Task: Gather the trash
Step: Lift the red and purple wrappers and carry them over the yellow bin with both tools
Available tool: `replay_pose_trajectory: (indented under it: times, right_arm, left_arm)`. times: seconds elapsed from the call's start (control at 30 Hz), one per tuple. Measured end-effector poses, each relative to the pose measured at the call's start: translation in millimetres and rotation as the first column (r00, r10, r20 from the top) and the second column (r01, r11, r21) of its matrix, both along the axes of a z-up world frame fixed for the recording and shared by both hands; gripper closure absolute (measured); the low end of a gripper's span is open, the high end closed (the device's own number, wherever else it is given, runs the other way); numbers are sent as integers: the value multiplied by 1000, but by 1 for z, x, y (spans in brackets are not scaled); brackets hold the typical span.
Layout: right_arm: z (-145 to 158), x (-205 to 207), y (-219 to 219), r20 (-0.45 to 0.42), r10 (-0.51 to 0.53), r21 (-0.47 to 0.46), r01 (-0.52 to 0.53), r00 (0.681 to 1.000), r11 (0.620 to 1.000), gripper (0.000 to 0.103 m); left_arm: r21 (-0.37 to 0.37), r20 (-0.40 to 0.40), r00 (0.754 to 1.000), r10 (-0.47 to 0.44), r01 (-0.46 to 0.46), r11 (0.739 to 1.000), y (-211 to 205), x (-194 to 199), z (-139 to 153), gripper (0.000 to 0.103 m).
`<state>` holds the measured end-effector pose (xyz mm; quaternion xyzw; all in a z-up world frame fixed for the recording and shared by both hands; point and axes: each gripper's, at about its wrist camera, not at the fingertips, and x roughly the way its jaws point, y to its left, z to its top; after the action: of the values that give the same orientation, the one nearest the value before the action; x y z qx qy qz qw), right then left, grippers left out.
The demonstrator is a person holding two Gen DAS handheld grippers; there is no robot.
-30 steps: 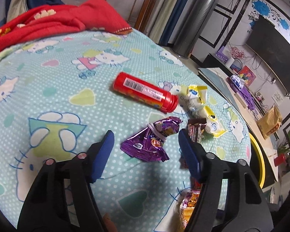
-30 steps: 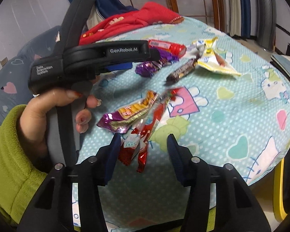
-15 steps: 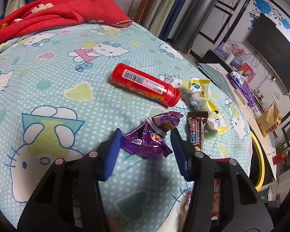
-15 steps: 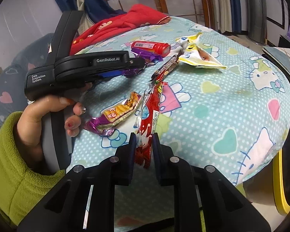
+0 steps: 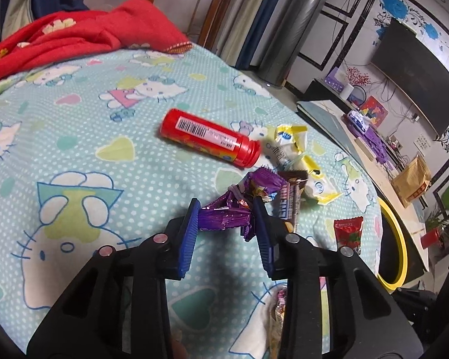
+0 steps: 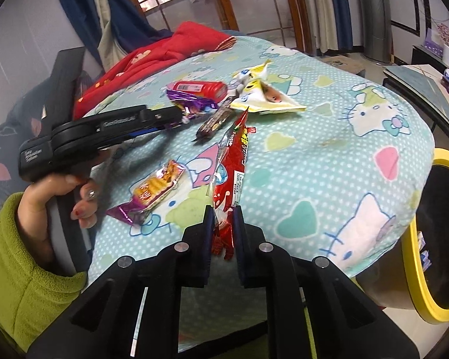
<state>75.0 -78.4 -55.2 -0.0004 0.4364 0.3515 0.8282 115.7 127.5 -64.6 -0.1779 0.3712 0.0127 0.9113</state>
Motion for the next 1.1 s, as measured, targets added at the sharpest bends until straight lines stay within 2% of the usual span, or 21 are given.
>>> replay_pose_trajectory:
  times: [0.23, 0.63, 1.1]
  right_arm:
    - [9, 4, -10, 28, -16, 23, 16, 999, 1000, 92]
    - [40, 7, -29, 132, -57, 60, 49, 990, 997, 92]
    - [61, 21, -71, 186, -147, 76, 135, 971, 988, 92]
  left_arm:
    - [-20, 47, 999, 13, -12, 1000, -1, -8, 20, 75]
    - [16, 137, 986, -91, 89, 996, -45, -15, 59, 75]
    - [45, 166, 968, -186, 181, 982, -87, -18, 71, 75]
